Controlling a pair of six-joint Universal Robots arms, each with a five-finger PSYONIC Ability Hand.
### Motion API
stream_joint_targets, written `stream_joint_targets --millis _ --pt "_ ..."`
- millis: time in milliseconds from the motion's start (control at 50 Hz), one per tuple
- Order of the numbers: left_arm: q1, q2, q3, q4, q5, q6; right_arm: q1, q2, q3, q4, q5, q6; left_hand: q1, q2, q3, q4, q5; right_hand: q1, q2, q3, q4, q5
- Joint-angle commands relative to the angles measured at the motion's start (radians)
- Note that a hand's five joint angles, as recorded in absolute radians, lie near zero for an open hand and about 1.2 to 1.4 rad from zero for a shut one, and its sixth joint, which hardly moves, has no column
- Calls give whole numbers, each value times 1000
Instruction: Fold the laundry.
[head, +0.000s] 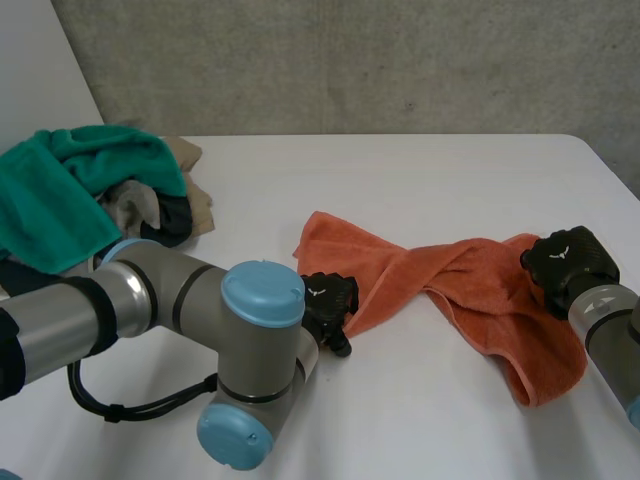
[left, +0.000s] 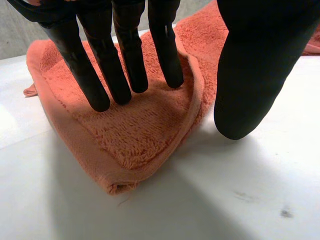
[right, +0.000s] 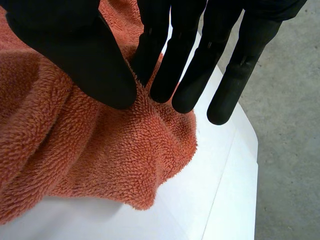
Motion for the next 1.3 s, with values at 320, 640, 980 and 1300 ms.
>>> stream_joint_targets --millis 320,640,980,1300 --pt "11 -30 48 9 -31 66 0 1 1 -2 0 0 723 732 731 729 733 288 224 208 200 236" --pt "126 117 32 10 -55 194 78 -160 59 372 -176 -145 738 747 746 745 749 288 224 208 200 236" --pt "203 294 -102 12 -48 196 61 -143 -365 468 -220 213 738 747 746 745 749 -688 -753 -769 -777 -741" --pt "210 381 -199 9 -48 197 103 457 -945 713 -198 148 738 747 746 745 749 -682 -747 -763 -771 -735"
